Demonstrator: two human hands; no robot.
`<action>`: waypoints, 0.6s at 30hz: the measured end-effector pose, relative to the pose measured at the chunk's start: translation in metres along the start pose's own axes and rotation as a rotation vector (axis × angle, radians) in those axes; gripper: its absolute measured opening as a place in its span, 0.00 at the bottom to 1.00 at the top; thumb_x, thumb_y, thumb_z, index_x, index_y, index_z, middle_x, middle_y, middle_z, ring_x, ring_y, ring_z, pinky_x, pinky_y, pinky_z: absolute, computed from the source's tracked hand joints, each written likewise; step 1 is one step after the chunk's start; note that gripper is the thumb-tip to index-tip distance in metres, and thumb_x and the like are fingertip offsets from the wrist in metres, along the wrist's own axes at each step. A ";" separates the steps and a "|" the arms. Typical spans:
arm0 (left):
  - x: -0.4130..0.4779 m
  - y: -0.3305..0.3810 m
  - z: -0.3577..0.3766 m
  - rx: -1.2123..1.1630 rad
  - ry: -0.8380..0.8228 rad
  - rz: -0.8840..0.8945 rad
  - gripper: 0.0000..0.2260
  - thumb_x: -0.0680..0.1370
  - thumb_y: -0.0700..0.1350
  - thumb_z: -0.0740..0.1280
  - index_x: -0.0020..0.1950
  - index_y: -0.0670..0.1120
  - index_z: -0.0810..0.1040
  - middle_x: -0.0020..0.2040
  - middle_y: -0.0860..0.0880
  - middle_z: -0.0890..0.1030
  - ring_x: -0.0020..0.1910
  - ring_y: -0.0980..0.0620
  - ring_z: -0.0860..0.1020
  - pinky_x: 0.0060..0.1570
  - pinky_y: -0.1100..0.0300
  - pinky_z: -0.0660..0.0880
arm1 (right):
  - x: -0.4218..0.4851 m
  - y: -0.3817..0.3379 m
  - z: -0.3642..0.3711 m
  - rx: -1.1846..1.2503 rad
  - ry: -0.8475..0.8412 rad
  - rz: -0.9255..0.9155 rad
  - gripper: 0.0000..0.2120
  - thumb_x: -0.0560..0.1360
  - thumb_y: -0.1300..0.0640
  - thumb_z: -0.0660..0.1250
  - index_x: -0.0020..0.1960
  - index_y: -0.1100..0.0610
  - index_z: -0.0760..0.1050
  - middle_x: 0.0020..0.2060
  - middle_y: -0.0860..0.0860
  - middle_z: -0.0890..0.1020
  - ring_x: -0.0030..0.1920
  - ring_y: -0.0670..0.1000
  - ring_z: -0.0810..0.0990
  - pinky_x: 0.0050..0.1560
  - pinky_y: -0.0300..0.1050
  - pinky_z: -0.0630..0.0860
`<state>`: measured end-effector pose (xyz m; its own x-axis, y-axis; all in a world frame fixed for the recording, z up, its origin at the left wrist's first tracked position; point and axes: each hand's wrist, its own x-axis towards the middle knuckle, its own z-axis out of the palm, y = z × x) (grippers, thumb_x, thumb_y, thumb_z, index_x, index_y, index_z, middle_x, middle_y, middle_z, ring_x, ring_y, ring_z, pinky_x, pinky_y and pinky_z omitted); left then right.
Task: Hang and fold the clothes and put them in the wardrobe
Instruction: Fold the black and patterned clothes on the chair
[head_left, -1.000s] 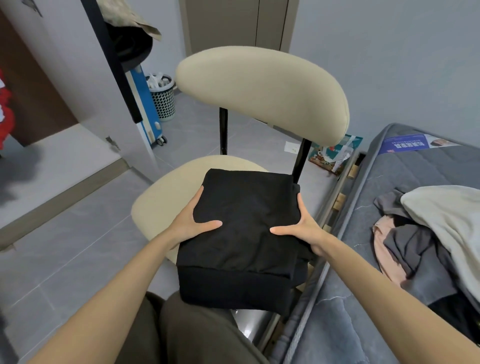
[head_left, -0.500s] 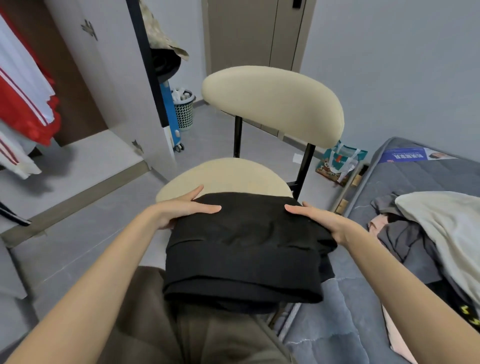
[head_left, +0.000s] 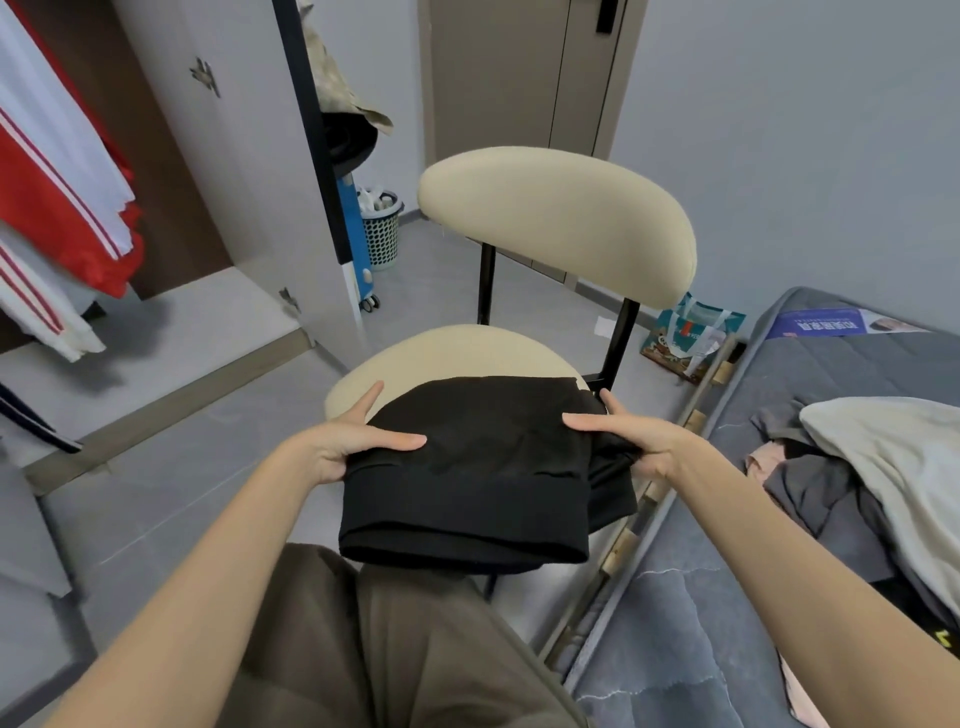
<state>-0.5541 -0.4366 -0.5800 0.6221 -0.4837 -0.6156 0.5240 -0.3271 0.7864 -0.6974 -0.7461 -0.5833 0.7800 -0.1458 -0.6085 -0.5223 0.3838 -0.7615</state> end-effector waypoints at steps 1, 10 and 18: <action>0.005 -0.001 0.001 -0.004 0.017 0.003 0.56 0.57 0.41 0.80 0.76 0.65 0.53 0.76 0.45 0.60 0.63 0.41 0.72 0.51 0.47 0.79 | 0.003 -0.001 0.004 -0.020 0.024 -0.009 0.58 0.60 0.60 0.79 0.77 0.38 0.47 0.51 0.52 0.78 0.40 0.54 0.86 0.31 0.48 0.80; 0.043 -0.054 0.002 0.012 0.199 0.039 0.64 0.52 0.44 0.84 0.78 0.61 0.49 0.76 0.47 0.62 0.70 0.43 0.67 0.62 0.46 0.73 | 0.025 0.043 0.001 -0.338 0.203 -0.251 0.62 0.62 0.60 0.81 0.78 0.44 0.40 0.73 0.51 0.64 0.65 0.51 0.71 0.66 0.51 0.70; 0.059 -0.039 -0.005 0.095 -0.077 0.077 0.64 0.49 0.59 0.84 0.78 0.60 0.51 0.72 0.55 0.64 0.65 0.51 0.70 0.64 0.54 0.71 | 0.021 0.040 -0.010 -0.647 -0.097 -0.405 0.61 0.62 0.59 0.82 0.78 0.41 0.43 0.72 0.35 0.56 0.68 0.33 0.62 0.61 0.24 0.65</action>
<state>-0.5349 -0.4483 -0.6476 0.6098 -0.5702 -0.5505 0.4169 -0.3599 0.8347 -0.7055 -0.7430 -0.6290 0.9644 -0.0693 -0.2553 -0.2642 -0.2967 -0.9177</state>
